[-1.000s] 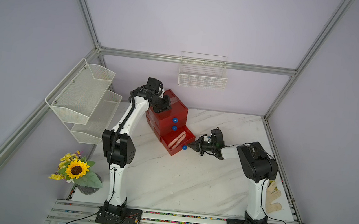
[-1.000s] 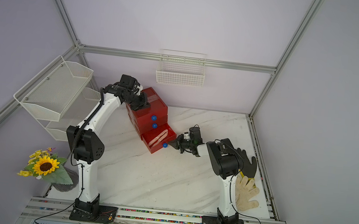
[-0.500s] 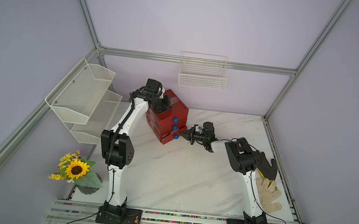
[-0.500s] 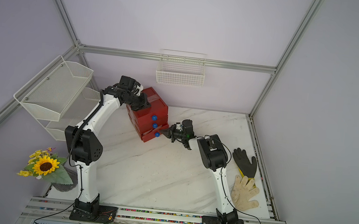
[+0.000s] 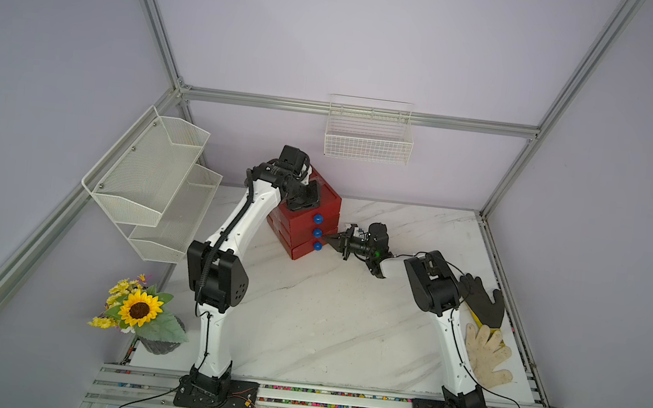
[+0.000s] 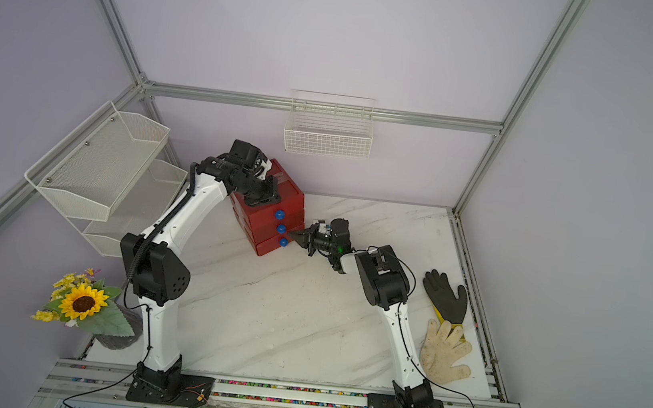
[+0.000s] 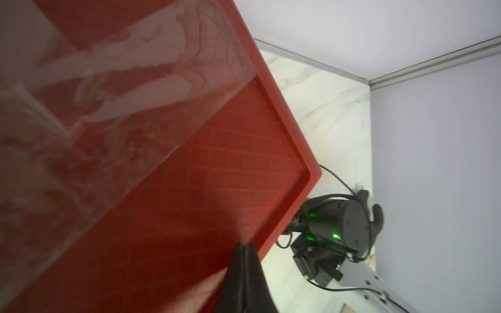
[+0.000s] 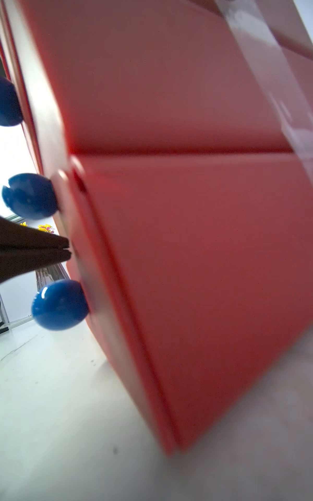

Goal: Place the fruit knives into the drawer by color
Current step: Close the drawer in the storage box, then reset both arms

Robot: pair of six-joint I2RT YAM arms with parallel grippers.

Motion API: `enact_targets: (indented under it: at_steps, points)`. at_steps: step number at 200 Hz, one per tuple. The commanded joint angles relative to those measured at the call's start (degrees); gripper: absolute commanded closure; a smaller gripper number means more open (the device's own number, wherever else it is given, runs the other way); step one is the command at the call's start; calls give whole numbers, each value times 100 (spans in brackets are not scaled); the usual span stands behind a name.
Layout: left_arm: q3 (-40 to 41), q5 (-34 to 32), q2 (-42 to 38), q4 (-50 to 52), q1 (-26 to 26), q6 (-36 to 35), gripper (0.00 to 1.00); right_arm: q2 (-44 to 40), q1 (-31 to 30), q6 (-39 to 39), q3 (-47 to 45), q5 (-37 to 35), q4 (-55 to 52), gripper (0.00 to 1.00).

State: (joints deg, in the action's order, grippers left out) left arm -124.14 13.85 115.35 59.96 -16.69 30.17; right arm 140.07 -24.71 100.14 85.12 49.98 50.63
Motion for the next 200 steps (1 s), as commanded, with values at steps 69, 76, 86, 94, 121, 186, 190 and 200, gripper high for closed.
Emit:
enact_targets:
  at_steps: [69, 76, 86, 94, 121, 186, 190, 200]
  points:
    - [5374, -4728, -5136, -3252, 137, -1308, 0, -3780, 1592, -4010, -1186, -1040, -5237, 3]
    - [5986, -4853, -5350, -3834, 160, -1484, 0, -3963, 1821, -4417, -1210, -1556, -5793, 3]
    - [6727, -4876, -5546, -4558, 236, -1711, 0, -4150, 2131, -4852, -1340, -2102, -6150, 3]
    - [7242, -4840, -5601, -4999, 315, -1887, 0, -4266, 2352, -5246, -1436, -2527, -6340, 3]
    - [8439, -5422, -5480, -5889, 416, -1948, 0, -4379, 2655, -6953, -1573, -4704, -6853, 3]
    - [10363, -4894, -5022, -8234, 750, -2242, 0, -5256, 3209, -8553, -5061, -6826, -2095, 3]
    - [10473, -4884, -4983, -8490, 775, -2286, 0, -5297, 3209, -8666, -5311, -6833, -1577, 3]
    - [10698, -4779, -4848, -9166, 836, -2451, 0, -5404, 3208, -8810, -5679, -6899, -850, 3]
